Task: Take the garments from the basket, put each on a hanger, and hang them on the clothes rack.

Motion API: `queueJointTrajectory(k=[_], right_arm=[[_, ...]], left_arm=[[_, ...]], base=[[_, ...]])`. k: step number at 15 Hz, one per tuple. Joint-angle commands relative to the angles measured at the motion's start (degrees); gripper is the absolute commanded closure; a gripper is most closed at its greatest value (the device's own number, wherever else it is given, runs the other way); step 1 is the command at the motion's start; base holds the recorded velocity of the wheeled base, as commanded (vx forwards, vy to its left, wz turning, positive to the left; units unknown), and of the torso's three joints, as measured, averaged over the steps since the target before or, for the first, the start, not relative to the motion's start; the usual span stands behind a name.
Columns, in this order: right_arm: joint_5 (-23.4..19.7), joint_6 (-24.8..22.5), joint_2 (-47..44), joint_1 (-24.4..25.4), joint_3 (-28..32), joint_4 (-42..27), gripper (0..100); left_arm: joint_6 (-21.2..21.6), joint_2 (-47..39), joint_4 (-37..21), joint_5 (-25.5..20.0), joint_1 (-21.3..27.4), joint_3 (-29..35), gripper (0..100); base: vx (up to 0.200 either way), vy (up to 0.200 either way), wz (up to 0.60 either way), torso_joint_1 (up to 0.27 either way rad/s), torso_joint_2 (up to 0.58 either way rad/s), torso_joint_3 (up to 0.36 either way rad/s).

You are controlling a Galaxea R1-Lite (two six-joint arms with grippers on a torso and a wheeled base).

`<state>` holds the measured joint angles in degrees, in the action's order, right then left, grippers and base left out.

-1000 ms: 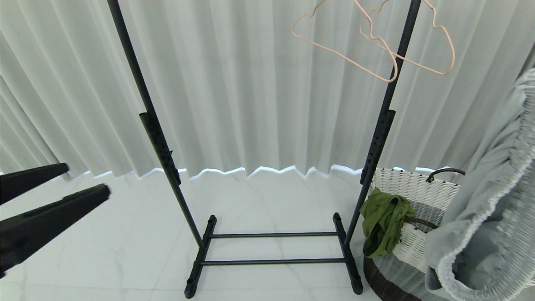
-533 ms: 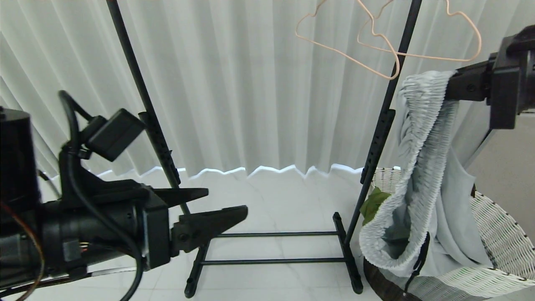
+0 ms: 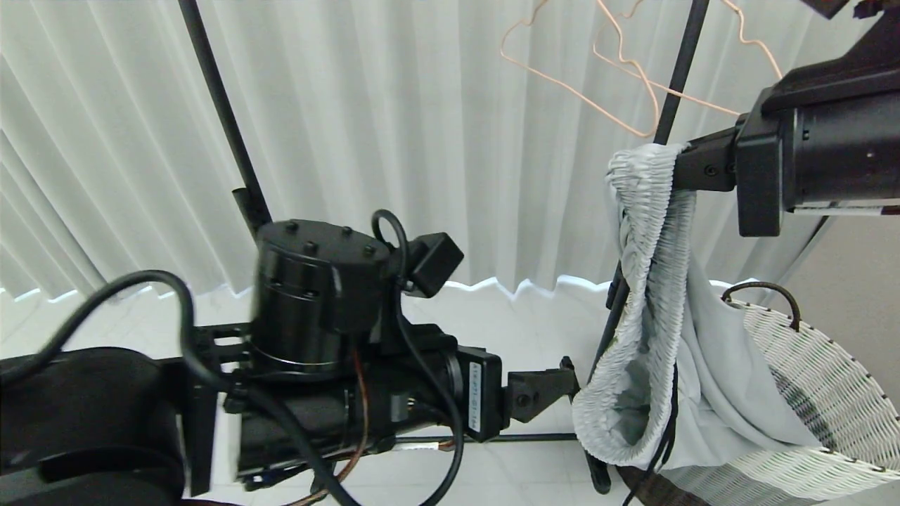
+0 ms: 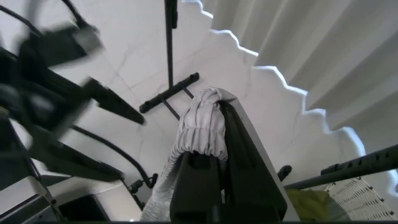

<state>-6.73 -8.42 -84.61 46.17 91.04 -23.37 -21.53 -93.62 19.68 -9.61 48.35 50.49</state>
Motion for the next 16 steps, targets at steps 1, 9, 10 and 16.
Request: queueJointTrajectory(k=[1,9,10,16], right_arm=[[0.0,0.7,0.4,0.9,0.5,0.0,100],[0.2,1.7,3.1,1.7,0.3,-0.6,100],[0.3,1.7,3.1,1.7,0.2,-0.6,100],[2.9,1.7,4.8,0.2,-1.7,-0.6,100]], left_arm=[[-0.2,-7.5,2.3,0.4,1.0,0.8,0],[-4.1,-17.2,6.0,4.9,2.7,5.1,0],[-4.8,-17.1,6.0,5.0,2.9,4.8,0],[-5.1,-11.5,6.7,12.1,8.0,4.6,100]], base=[[0.000,0.000,0.00,0.000,0.00,0.000],[0.000,0.000,0.00,0.000,0.00,0.000],[0.000,0.000,0.00,0.000,0.00,0.000],[0.000,0.000,0.00,0.000,0.00,0.000]])
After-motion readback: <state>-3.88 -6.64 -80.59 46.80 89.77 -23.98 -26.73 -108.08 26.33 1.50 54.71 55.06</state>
